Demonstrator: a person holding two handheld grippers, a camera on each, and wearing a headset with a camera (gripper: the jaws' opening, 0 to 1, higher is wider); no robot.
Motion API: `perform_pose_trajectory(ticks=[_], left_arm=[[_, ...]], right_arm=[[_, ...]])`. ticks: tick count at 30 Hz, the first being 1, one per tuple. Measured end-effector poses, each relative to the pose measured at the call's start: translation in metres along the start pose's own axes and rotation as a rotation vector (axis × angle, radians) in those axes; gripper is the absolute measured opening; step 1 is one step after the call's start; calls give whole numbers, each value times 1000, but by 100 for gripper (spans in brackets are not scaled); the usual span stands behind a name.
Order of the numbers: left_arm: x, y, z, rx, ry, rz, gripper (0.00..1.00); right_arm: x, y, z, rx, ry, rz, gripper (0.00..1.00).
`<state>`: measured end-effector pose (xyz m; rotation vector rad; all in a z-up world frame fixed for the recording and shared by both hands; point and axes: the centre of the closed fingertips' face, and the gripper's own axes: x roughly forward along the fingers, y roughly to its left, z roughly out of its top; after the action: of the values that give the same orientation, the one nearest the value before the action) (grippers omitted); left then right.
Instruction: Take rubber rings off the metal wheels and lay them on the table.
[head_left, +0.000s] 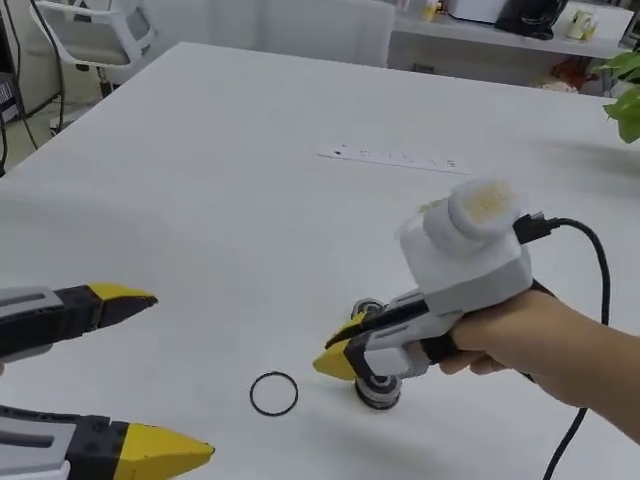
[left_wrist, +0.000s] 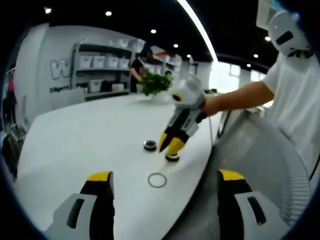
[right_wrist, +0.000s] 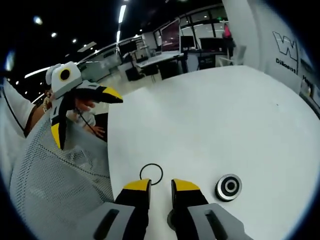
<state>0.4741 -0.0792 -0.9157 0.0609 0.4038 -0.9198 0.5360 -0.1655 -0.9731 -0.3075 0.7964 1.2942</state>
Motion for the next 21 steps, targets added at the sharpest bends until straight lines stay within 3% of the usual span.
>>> perform_pose_trajectory(ticks=[21], left_arm=[[4,-1,1,3,11,-12,86]], right_arm=[[-60,3,15,-110,-45,-42,21]])
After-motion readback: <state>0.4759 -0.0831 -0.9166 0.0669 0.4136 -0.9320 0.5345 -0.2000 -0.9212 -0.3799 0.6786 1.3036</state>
